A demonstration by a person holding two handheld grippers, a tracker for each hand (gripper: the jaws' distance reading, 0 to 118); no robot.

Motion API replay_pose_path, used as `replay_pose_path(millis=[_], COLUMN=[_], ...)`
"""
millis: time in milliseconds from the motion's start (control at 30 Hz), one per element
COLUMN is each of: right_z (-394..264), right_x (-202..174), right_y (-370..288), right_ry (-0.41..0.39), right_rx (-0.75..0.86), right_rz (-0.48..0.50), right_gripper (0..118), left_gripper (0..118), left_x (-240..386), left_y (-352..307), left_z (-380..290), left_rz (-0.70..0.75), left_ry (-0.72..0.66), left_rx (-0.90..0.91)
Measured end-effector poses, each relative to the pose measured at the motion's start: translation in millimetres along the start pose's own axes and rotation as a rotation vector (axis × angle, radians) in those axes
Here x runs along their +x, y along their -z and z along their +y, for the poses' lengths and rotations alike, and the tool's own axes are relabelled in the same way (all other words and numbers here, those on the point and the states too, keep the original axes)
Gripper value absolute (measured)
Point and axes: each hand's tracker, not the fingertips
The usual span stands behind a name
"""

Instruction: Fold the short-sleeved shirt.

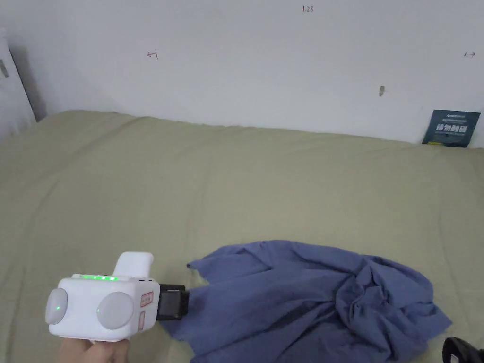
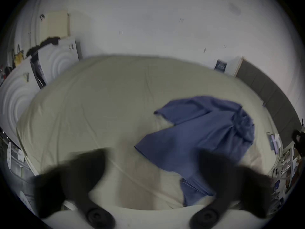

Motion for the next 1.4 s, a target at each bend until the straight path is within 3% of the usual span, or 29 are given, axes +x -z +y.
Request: replay_pose_path(millis=[167, 267, 300, 333, 367, 533, 667, 767, 900, 933, 1000, 1033, 1067, 1200, 1300, 1333, 1367, 1400], right_z=[-7, -13, -15, -16, -17, -11, 10, 32, 53, 56, 58, 55, 52, 45, 29, 29, 34, 39], right_x=[7, 11, 13, 15, 17, 36, 60, 80, 114, 120, 129, 135, 137, 133, 125, 122, 120, 119], right_y=[20, 21, 21, 21, 21, 30, 63, 110, 199, 222, 260, 284, 293, 333, 349, 343, 339, 330], right_ry=[0.011, 0.008, 0.010, 0.009, 0.009, 0.038, -0.002, -0.043, -0.021, -0.002, -0.010, -0.018, -0.013, -0.015, -0.104, -0.082, -0.071, -0.044], right_rx=[-0.056, -0.076, -0.083, -0.091, -0.096, -0.117, -0.151, -0.186, -0.300, -0.334, -0.393, -0.476, -0.488, -0.584, -0.713, -0.658, -0.645, -0.647], right_rz=[-0.004, -0.014, -0.016, -0.019, -0.021, -0.029, -0.072, -0.099, -0.079, -0.091, -0.106, -0.103, -0.152, -0.143, -0.168, -0.155, -0.150, -0.092], right_gripper=[0, 0, 0, 0, 0, 0, 0, 0, 1, 10, 102, 118, 118, 118, 114, 106, 90, 90], left_gripper=[113, 104, 85, 54, 3, 0, 0, 0, 0, 0, 0, 0, 0, 0, 0, 0, 0, 0], left_x=[13, 17, 17, 18, 19, 28, 28, 29, 29, 28, 29, 29, 28, 28, 28, 28, 28, 28], left_y=[63, 79, 74, 66, 59, 19, 20, 19, 25, 28, 27, 26, 29, 34, 39, 42, 43, 43], left_z=[6, 5, 6, 8, 9, 10, 9, 9, 8, 8, 9, 9, 9, 9, 9, 9, 9, 9], left_rz=[0.064, 0.057, 0.066, 0.054, 0.021, 0.002, 0.000, -0.009, -0.018, -0.020, -0.024, -0.026, -0.031, -0.036, -0.037, -0.035, -0.035, -0.033], left_ry=[0.066, 0.089, 0.092, 0.098, 0.094, 0.098, 0.088, 0.071, 0.074, 0.074, 0.081, 0.080, 0.079, 0.085, 0.079, 0.069, 0.062, 0.064], left_rx=[-0.140, -0.196, -0.182, -0.172, -0.155, -0.075, -0.096, -0.102, -0.119, -0.121, -0.123, -0.122, -0.125, -0.134, -0.139, -0.141, -0.143, -0.145])
